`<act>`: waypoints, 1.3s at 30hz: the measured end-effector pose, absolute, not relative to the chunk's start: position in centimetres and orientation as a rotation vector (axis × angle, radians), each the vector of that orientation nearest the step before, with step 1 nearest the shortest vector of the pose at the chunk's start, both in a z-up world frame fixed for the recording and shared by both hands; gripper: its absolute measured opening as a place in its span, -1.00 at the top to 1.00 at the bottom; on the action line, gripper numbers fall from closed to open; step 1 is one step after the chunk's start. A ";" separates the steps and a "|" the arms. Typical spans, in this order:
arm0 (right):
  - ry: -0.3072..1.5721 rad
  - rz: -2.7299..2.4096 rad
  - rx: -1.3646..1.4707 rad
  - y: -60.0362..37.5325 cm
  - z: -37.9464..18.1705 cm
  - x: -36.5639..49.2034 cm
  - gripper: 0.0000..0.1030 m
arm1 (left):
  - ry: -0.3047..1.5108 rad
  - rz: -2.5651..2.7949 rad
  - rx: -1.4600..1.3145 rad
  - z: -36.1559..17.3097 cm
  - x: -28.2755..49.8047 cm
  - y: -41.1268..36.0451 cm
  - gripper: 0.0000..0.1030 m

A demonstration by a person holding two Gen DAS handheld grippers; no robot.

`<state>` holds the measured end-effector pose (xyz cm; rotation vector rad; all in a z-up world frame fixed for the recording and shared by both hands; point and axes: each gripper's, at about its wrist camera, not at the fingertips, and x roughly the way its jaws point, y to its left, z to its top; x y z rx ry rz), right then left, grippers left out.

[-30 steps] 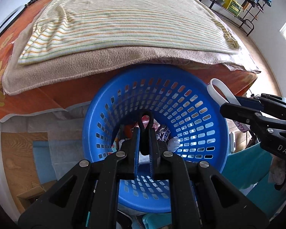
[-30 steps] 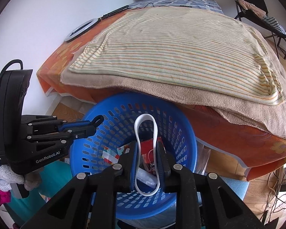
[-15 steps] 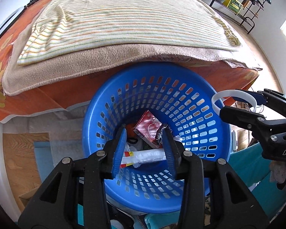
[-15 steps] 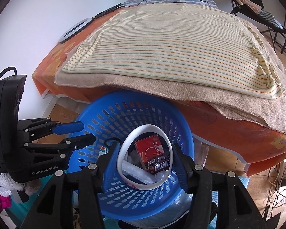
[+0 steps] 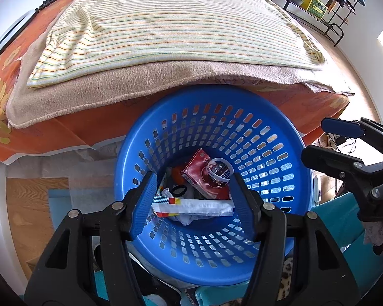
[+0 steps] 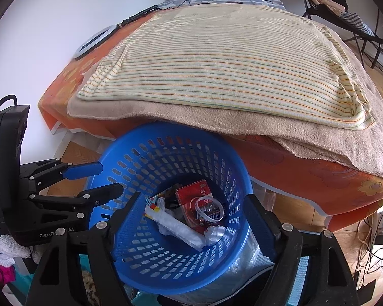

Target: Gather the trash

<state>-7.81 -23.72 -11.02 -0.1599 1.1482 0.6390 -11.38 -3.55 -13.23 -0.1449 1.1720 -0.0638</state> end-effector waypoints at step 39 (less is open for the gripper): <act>1.079 0.591 -0.214 -23.0 -7.1 -5.7 -0.73 | 1.048 0.010 -0.131 -7.3 -8.5 -1.5 -0.45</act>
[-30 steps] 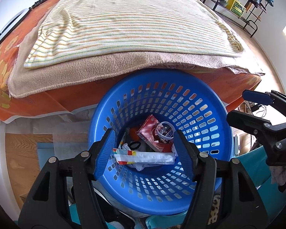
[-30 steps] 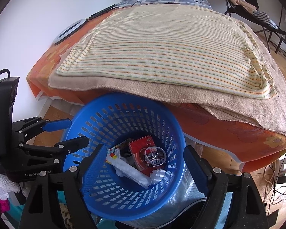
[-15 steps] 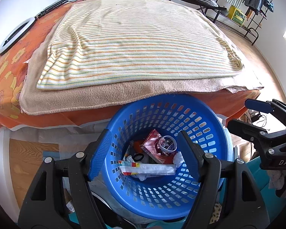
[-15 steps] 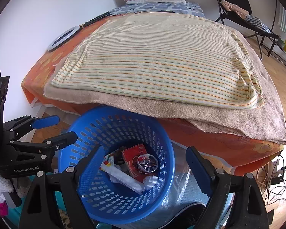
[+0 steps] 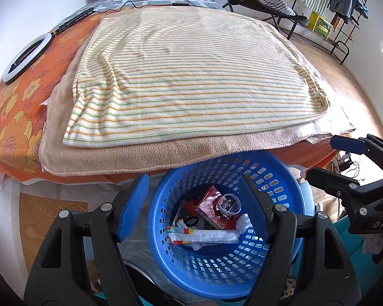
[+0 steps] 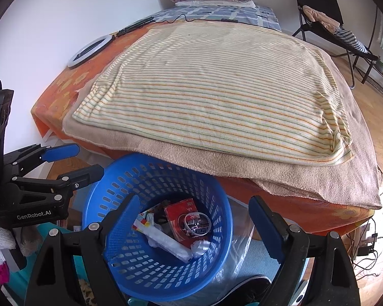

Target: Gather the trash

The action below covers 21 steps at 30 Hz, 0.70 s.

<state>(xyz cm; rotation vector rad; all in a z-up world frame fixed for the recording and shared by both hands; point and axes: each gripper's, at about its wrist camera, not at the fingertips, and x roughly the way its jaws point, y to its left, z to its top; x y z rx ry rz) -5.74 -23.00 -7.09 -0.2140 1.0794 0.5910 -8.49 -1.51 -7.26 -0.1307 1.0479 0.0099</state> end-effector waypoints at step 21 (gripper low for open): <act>0.968 0.564 -0.203 -22.4 -2.4 0.8 -0.75 | 0.885 0.005 -0.110 0.8 -3.5 -0.4 -0.65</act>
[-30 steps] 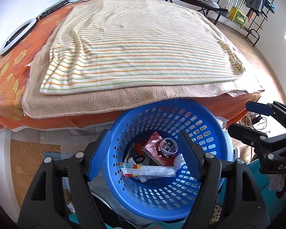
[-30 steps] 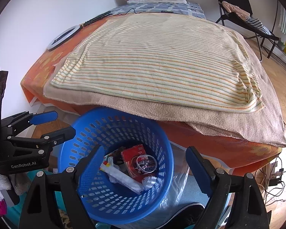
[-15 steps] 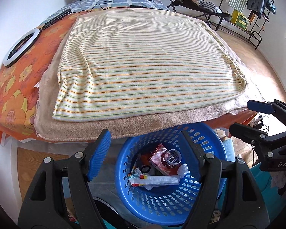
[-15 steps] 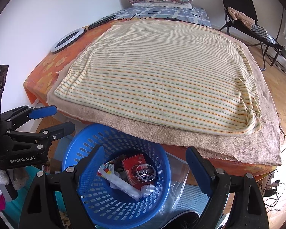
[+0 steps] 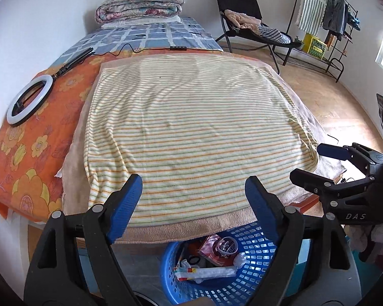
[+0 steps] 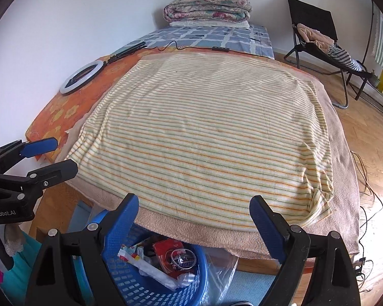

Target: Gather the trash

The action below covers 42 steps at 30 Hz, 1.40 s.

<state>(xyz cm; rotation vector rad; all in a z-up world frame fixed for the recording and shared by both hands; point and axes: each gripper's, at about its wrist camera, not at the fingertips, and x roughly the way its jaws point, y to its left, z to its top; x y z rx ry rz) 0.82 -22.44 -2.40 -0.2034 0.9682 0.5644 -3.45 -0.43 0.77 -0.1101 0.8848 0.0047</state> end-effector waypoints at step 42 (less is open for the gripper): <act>0.836 0.519 -0.055 -22.2 -1.4 9.8 -0.99 | 0.776 0.080 -0.073 1.9 3.3 1.0 -0.99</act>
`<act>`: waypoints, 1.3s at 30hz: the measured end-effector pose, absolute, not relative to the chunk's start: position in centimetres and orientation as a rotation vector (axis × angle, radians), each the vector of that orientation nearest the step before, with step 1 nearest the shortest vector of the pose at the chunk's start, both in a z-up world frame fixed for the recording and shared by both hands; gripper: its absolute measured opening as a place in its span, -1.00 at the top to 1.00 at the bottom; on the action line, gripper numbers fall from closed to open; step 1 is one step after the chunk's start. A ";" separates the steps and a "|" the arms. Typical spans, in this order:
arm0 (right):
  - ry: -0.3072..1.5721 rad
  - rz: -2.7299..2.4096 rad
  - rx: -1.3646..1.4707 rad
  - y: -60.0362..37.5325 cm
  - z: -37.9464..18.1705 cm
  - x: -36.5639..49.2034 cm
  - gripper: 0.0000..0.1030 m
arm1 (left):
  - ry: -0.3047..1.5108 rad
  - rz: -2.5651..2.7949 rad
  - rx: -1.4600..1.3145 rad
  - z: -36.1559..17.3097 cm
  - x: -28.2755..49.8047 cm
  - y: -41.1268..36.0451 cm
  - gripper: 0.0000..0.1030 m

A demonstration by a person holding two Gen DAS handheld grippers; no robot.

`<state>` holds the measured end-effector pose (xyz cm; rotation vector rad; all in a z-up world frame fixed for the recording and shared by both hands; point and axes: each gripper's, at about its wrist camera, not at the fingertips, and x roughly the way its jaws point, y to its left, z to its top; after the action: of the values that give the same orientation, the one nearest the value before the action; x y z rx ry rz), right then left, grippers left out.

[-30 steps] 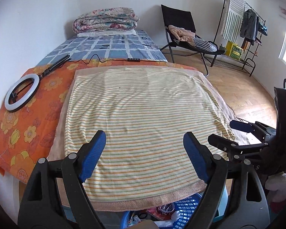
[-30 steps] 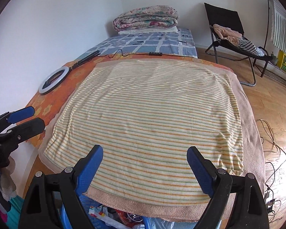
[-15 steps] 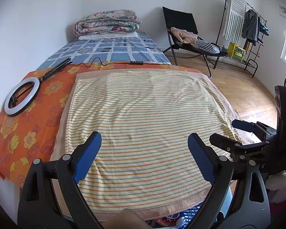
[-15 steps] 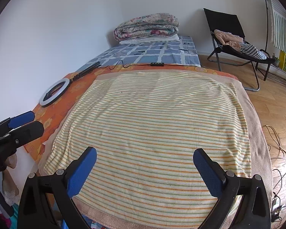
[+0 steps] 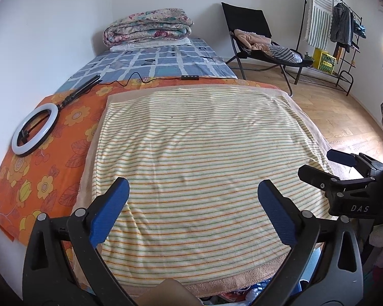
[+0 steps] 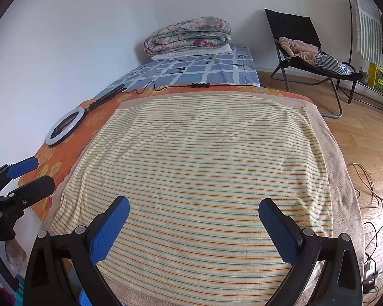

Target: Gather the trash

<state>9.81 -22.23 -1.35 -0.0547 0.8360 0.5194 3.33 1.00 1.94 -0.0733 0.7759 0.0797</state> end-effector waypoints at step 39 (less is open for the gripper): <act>0.844 0.509 -0.068 -21.6 -2.0 9.6 -0.99 | 0.791 0.081 -0.093 1.7 2.9 1.7 -0.99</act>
<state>9.61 -21.61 -2.04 -0.0683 0.8437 0.5088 2.88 1.73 1.66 -0.0928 0.7910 0.0807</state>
